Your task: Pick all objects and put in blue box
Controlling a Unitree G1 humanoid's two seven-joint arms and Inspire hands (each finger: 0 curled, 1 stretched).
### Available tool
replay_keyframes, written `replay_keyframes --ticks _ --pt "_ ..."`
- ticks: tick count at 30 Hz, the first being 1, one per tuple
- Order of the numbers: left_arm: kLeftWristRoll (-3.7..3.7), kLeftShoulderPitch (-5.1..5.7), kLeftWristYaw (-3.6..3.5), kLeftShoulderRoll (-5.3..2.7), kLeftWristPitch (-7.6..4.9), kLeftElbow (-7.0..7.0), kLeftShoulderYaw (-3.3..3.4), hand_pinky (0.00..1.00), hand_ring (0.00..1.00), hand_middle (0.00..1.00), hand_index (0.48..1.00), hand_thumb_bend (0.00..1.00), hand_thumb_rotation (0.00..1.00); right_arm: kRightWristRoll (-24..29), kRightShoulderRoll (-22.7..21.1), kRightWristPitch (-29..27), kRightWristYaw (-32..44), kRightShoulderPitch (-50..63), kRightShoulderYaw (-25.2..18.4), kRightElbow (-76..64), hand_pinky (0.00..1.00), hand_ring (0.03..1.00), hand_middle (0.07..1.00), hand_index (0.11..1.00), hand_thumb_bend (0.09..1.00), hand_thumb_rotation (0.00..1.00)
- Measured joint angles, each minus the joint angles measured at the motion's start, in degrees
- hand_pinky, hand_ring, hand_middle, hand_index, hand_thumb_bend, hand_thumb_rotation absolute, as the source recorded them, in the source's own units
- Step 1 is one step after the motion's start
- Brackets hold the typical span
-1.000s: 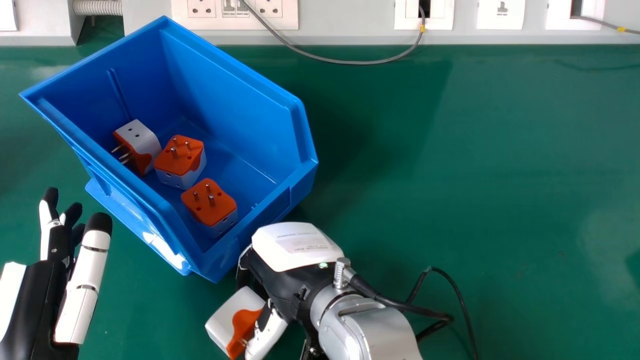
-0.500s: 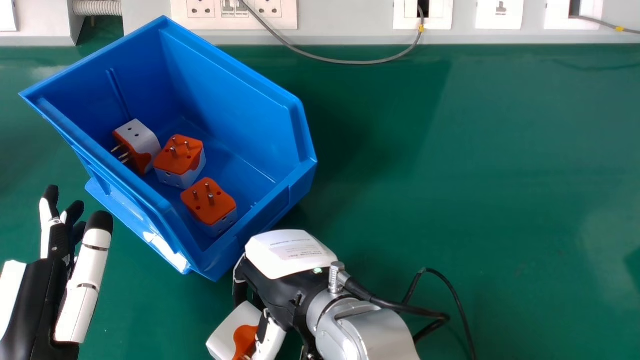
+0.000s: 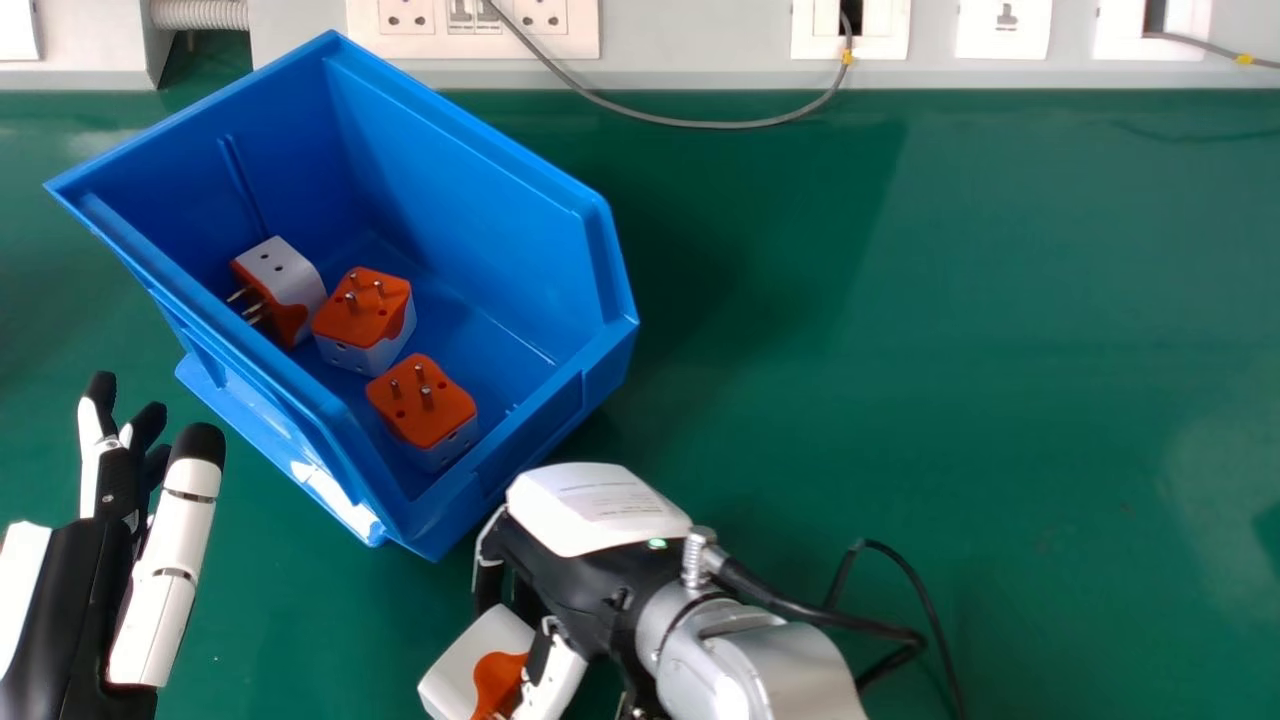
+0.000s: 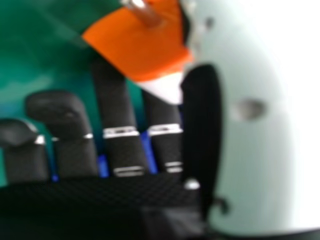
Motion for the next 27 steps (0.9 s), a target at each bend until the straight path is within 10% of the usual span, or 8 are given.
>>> replay_keyframes --ticks 27 --pt "-1.03 0.05 -0.56 0.17 -0.16 0.29 1.12 0.9 0.97 0.99 1.0 0.45 0.99 6.7 -8.9 -2.3 0.6 9.8 -15.1 -24.9 0.08 0.153 0.47 0.484 0.514 0.0"
